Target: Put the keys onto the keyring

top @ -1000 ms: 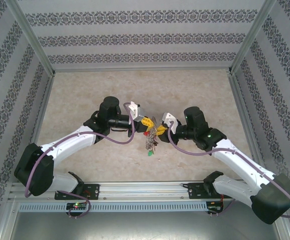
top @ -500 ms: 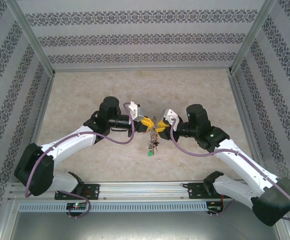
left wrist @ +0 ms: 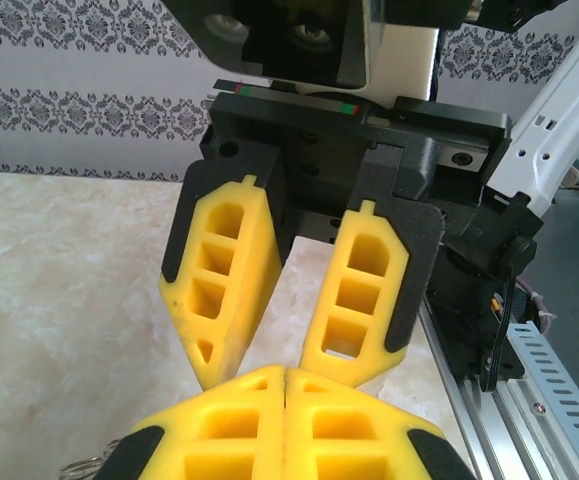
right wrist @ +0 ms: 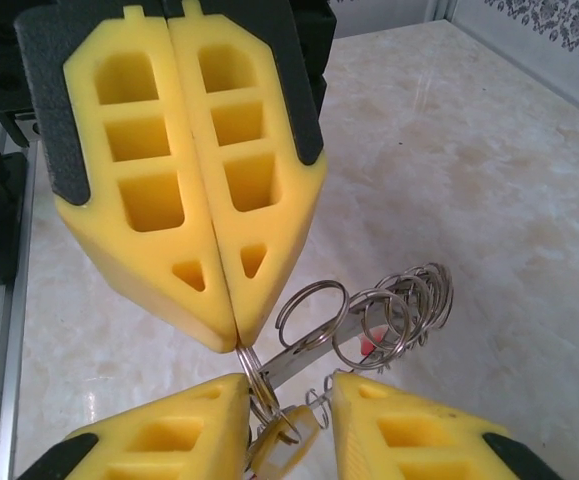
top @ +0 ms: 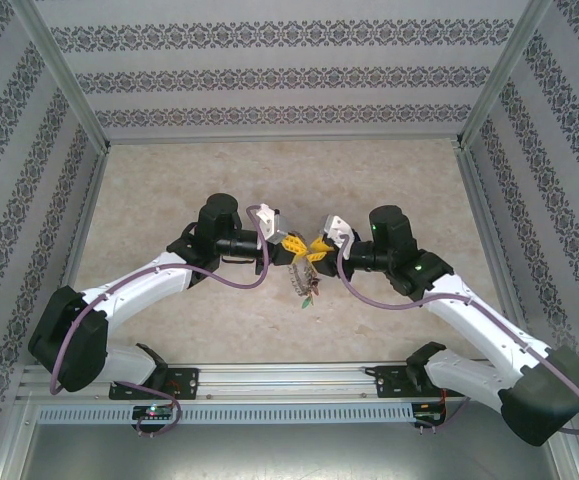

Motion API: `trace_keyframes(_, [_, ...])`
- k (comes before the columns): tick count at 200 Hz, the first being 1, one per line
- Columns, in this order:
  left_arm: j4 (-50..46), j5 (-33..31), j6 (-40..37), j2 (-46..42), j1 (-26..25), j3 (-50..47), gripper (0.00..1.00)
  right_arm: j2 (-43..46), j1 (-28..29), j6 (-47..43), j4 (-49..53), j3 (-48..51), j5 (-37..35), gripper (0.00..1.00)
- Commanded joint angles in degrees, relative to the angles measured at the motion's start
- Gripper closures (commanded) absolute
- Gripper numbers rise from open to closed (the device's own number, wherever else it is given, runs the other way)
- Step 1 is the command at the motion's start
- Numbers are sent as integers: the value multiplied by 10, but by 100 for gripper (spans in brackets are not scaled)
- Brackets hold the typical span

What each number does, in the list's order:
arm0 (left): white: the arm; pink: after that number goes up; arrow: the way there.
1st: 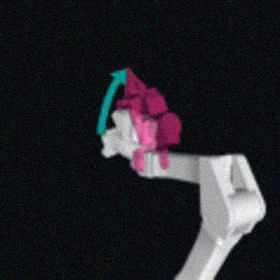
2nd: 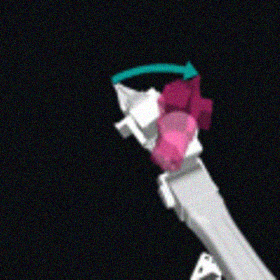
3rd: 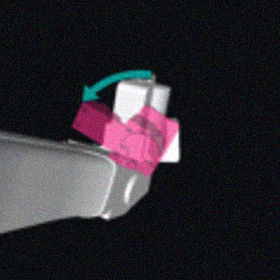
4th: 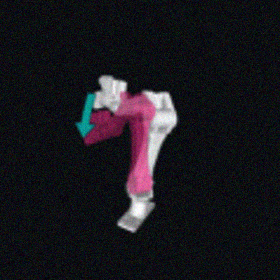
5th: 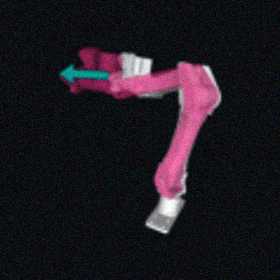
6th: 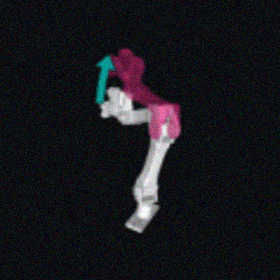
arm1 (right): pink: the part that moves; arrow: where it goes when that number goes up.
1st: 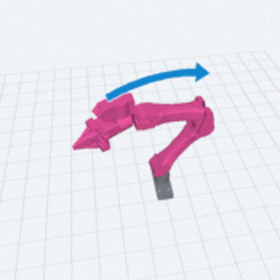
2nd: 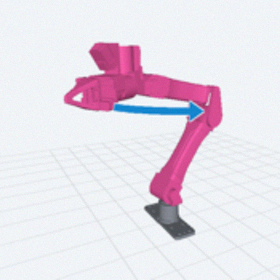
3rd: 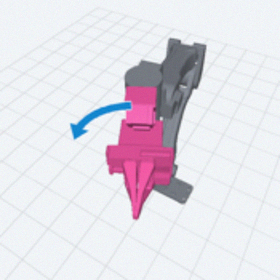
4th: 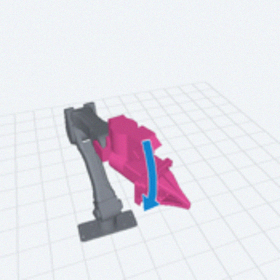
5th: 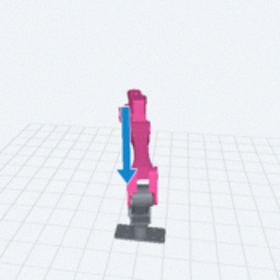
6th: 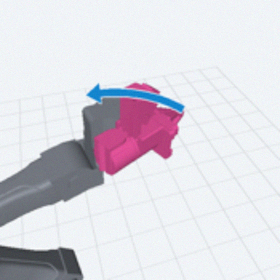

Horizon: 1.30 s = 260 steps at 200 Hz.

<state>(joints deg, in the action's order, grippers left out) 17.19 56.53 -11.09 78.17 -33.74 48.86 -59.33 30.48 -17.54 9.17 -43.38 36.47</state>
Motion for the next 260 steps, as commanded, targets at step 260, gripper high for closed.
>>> trace_keyframes(260, [-253, -29, -195, 16, -4, 101, 74, -44, 31, -102, 160, -120, -15, 100])
